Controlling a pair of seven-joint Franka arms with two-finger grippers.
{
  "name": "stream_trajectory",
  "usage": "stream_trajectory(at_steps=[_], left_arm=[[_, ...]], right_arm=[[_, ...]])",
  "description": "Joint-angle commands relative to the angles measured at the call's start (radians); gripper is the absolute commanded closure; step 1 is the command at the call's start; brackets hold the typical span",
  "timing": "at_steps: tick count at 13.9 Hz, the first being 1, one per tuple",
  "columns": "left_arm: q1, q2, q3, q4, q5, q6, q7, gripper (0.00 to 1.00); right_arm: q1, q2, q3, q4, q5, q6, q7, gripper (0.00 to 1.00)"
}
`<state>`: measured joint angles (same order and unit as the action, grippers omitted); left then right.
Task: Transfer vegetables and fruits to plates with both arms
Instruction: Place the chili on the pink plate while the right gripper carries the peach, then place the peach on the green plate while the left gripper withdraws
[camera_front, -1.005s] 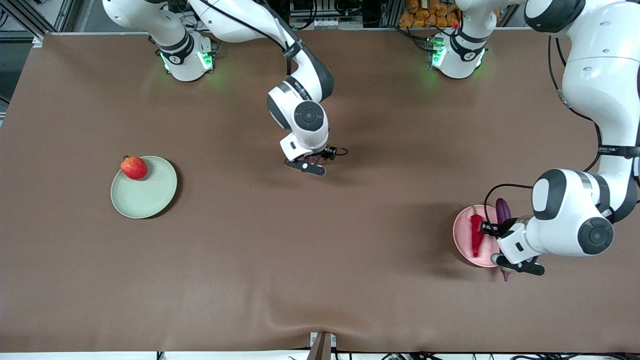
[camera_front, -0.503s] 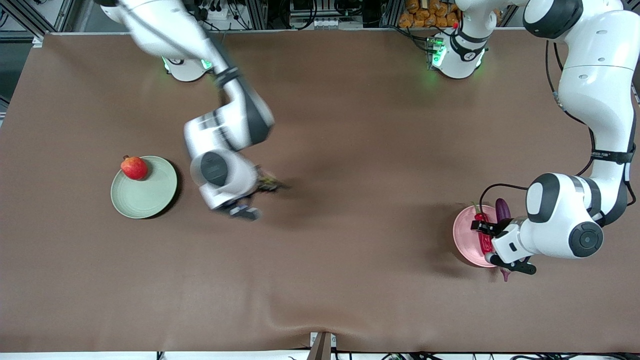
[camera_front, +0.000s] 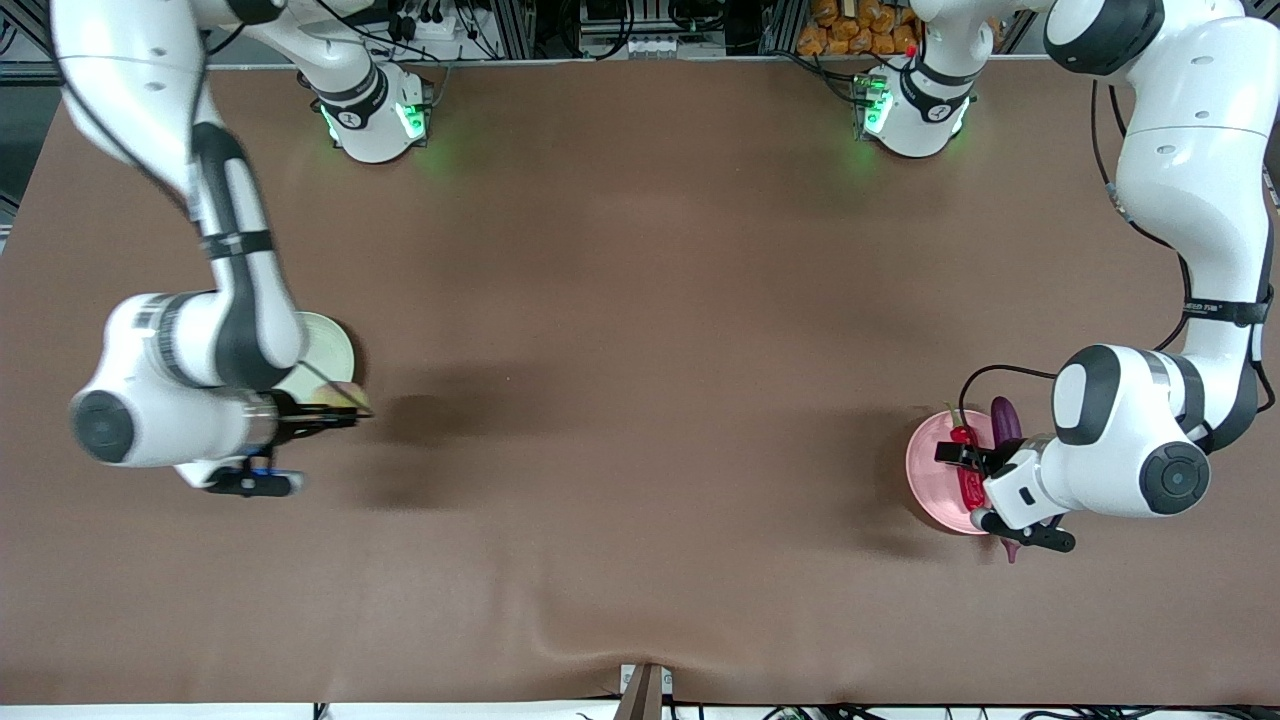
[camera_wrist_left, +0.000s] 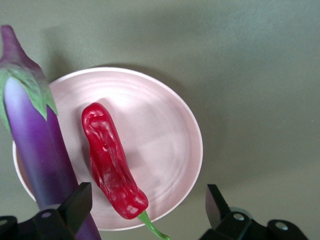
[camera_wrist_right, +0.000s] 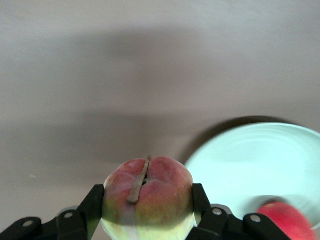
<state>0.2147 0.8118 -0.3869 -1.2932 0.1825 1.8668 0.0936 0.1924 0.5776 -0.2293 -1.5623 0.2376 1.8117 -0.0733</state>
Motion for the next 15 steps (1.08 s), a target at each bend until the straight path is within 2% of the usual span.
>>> stream_trajectory(at_steps=[1,3,6,8,9,10,12,15], left_arm=[[0.002,-0.071,-0.004,-0.006,0.031,-0.014,-0.058,0.0],[-0.005,-0.159,-0.009,-0.062,0.031,-0.034,-0.101,0.0],[-0.009,-0.336,-0.027,-0.229,0.031,-0.046,-0.117,0.0],[-0.006,-0.448,-0.05,-0.3,0.029,-0.038,-0.141,0.0],[-0.006,-0.509,-0.062,-0.355,0.026,-0.038,-0.169,0.0],[-0.005,-0.576,-0.076,-0.43,0.023,-0.038,-0.196,0.0],[-0.006,-0.701,-0.122,-0.517,0.018,-0.046,-0.212,0.0],[-0.006,-0.743,-0.145,-0.448,0.018,-0.097,-0.2,0.0]], right_arm=[[-0.039,-0.018,0.004,-0.054,-0.043,0.009,-0.069,1.0],[-0.079,-0.013,0.004,-0.091,-0.041,0.032,-0.124,1.0],[-0.1,-0.018,0.004,-0.194,-0.041,0.121,-0.189,1.0],[-0.116,-0.016,0.004,-0.234,-0.041,0.172,-0.23,1.0],[-0.122,-0.015,0.005,-0.229,-0.038,0.167,-0.238,0.75],[-0.122,-0.016,0.005,-0.225,-0.032,0.163,-0.235,0.01],[-0.12,-0.025,0.005,-0.172,-0.031,0.115,-0.232,0.0],[-0.114,-0.019,0.007,0.055,-0.031,-0.034,-0.232,0.0]])
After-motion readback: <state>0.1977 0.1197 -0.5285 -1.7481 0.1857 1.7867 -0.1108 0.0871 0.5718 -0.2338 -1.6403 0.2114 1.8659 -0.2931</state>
